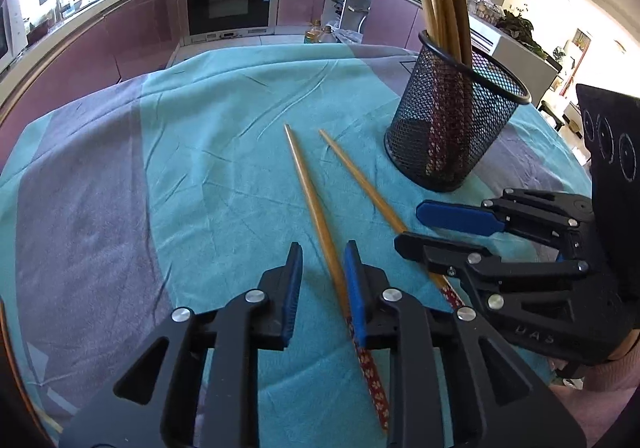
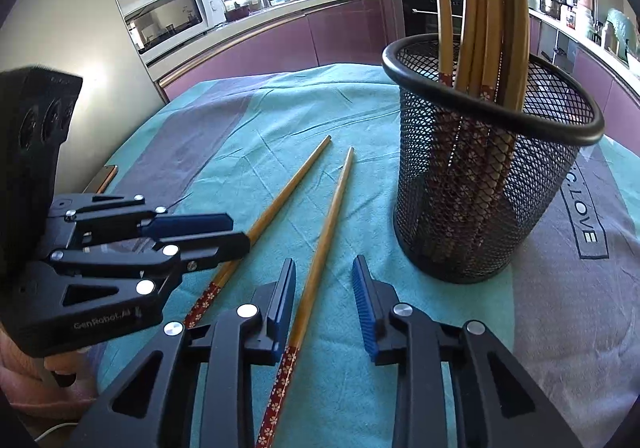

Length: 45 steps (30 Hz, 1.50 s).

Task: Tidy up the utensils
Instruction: 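Close the left tool on a chopstick while the right tool grasps the other chopstick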

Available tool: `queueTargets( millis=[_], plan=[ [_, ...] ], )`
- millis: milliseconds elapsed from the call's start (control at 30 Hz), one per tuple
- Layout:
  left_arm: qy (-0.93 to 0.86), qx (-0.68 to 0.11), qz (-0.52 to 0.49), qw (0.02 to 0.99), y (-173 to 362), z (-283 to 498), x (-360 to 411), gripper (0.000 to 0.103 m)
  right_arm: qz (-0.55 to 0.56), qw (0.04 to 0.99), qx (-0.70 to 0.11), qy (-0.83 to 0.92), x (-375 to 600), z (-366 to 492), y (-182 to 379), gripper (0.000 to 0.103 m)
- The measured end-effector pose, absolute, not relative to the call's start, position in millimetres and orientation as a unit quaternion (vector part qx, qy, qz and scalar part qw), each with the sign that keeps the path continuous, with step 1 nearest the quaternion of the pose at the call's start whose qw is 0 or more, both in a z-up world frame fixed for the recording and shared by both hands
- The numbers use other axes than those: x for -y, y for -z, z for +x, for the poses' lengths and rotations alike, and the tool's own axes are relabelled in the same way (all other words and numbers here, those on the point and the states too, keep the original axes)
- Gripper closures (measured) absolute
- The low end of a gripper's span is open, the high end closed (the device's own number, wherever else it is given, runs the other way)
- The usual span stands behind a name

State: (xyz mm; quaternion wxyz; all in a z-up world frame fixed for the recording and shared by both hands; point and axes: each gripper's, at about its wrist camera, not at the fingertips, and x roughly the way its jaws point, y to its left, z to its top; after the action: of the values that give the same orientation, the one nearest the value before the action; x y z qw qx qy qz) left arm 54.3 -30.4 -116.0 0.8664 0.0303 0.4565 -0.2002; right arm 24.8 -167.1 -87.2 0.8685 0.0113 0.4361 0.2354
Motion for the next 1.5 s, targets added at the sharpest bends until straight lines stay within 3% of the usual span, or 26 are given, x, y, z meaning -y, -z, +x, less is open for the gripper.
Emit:
queueTargets(
  millis=[233, 333, 600, 733, 1267, 1500],
  plan=[
    [0.198, -0.463, 0.037, 0.863, 121, 73, 37, 0.081, 0.010, 0.870, -0.436, -0.230, 160, 34, 88, 0.076],
    [0.196, -0.462, 0.037, 0.864, 120, 77, 36, 0.086, 0.008, 0.871, -0.435, -0.228, 157, 37, 89, 0.077],
    [0.187, -0.464, 0.017, 0.866, 123, 82, 34, 0.093, 0.026, 0.869, -0.437, -0.229, 159, 42, 92, 0.094],
    [0.184, -0.465, 0.006, 0.866, 123, 80, 32, 0.095, 0.044, 0.870, -0.436, -0.226, 163, 41, 92, 0.097],
    [0.191, -0.470, 0.009, 0.862, 122, 58, 31, 0.095, 0.036, 0.862, -0.437, -0.256, 153, 31, 89, 0.098],
    [0.194, -0.469, 0.029, 0.861, 124, 65, 40, 0.086, 0.019, 0.862, -0.439, -0.251, 149, 28, 92, 0.096]
  ],
)
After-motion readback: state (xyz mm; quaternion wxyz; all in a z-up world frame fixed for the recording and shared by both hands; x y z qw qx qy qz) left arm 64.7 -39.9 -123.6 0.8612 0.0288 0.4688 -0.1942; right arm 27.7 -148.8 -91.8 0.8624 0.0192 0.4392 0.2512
